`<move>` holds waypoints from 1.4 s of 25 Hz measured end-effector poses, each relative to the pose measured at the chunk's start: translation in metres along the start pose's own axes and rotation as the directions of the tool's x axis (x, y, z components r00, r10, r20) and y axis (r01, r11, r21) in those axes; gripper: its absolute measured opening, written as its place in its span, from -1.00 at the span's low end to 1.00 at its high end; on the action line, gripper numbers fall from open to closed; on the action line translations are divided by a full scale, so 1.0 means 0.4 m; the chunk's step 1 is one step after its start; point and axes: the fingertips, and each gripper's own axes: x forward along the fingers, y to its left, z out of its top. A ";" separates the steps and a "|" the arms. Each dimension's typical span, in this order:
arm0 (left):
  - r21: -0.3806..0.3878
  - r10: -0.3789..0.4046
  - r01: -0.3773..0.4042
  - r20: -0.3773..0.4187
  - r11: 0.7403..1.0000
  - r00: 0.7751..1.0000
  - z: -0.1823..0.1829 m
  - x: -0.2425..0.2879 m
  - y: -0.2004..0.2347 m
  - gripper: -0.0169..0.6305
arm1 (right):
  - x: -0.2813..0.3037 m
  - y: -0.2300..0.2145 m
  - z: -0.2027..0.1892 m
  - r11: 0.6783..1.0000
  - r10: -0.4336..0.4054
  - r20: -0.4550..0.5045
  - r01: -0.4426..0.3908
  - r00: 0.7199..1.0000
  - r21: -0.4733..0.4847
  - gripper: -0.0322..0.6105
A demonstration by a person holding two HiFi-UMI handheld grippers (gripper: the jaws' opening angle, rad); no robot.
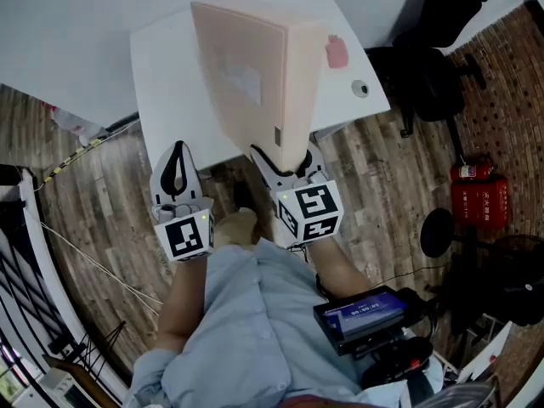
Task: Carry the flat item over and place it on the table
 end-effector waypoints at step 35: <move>-0.008 0.234 -0.236 -0.098 0.972 0.967 -0.073 0.546 0.258 -0.95 | 0.624 -0.085 0.145 0.923 0.384 -0.216 -0.376 0.898 0.081 0.01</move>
